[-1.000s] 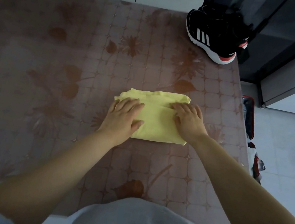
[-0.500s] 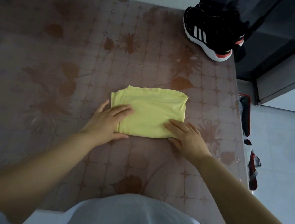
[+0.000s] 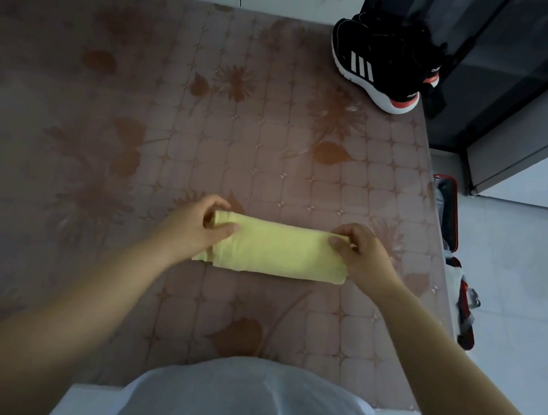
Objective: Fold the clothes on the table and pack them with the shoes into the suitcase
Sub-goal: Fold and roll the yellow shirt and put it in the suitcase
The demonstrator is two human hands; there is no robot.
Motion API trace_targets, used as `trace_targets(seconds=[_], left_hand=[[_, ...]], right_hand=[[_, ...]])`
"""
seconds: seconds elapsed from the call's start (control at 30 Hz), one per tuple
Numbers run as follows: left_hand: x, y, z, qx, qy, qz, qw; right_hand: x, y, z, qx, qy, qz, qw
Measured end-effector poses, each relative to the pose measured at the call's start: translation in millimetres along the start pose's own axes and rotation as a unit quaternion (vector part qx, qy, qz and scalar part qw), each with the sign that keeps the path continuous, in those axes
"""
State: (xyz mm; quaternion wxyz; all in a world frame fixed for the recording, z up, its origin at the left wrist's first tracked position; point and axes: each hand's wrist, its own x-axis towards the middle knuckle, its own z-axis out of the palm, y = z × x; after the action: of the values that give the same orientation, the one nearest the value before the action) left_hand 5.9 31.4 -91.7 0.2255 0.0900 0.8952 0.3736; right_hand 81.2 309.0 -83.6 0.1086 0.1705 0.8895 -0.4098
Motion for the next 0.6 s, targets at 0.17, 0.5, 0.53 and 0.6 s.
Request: trace_targets(seconds=[0.17, 0.5, 0.53, 0.6], left_hand=[[1, 10, 34, 0.04, 0.164, -0.118, 0.979], [-22, 11, 56, -0.031, 0.178, -0.2, 0.963], [-23, 13, 57, -0.033, 0.176, -0.195, 0.964], [-23, 18, 57, -0.046, 0.174, -0.189, 0.965]], right_hand=[[2, -15, 31, 0.058, 0.098, 0.079, 0.99], [-14, -15, 39, -0.041, 0.058, 0.179, 0.981], [-14, -15, 38, -0.021, 0.049, 0.184, 0.981], [-18, -11, 36, 0.023, 0.033, 0.189, 0.981]])
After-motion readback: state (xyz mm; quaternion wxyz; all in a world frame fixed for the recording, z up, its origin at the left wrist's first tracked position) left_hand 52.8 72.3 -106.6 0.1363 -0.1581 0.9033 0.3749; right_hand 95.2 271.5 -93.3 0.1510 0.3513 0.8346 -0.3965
